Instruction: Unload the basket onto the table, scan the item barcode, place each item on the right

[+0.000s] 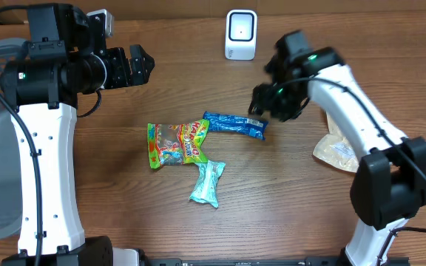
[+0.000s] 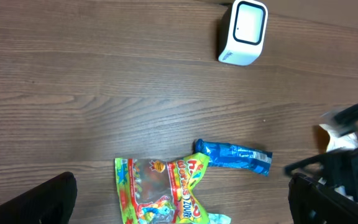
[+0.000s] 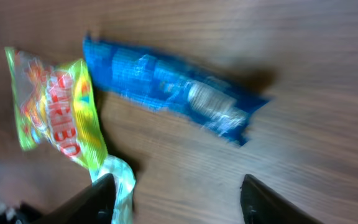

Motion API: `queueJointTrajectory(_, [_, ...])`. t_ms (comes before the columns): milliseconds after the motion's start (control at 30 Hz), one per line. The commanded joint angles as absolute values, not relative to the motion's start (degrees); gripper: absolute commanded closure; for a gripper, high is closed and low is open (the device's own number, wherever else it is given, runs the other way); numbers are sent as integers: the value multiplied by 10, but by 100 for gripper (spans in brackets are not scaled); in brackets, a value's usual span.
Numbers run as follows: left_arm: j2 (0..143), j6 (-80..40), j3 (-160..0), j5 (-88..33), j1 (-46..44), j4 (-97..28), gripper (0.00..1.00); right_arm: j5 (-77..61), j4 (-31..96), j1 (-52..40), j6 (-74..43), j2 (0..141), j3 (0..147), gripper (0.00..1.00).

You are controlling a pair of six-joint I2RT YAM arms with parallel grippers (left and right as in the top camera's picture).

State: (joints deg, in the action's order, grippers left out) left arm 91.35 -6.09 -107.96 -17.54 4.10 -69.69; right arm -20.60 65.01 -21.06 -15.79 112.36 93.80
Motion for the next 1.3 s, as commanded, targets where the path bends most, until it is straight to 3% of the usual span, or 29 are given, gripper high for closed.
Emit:
queueJointTrajectory(0, [916,-69,-1077,-174,37,-697,0,-202,614,-247,-182,1114,879,57])
queueJointTrajectory(33, [916,-69,-1077,-174,37,-697,1,-202,581,-258,-177,1114,844,62])
queueJointTrajectory(167, [916,-69,-1077,-174,37,-697,0,-193,518,-270,-161,1114,770,62])
queueJointTrajectory(533, [916,-69,-1077,-174,37,-697,0,66,286,-241,-161,1114,724,61])
queueJointTrajectory(667, [916,-69,-1077,-174,37,-697,0,27,211,-208,-162,1113,736,61])
queueJointTrajectory(800, [916,-69,-1077,-174,37,-697,0,-186,281,-168,-233,1113,804,38])
queueJointTrajectory(900, [916,-69,-1077,-174,37,-697,0,-271,321,-159,-375,1113,816,33])
queueJointTrajectory(933, [916,-69,-1077,-174,37,-697,0,-264,347,-166,-438,1114,813,20])
queueJointTrajectory(967, [916,-69,-1077,-174,37,-697,0,-254,353,-174,-464,1114,809,14])
queueJointTrajectory(1267, [916,-69,-1077,-174,37,-697,0,-45,285,-271,-663,1114,743,14])
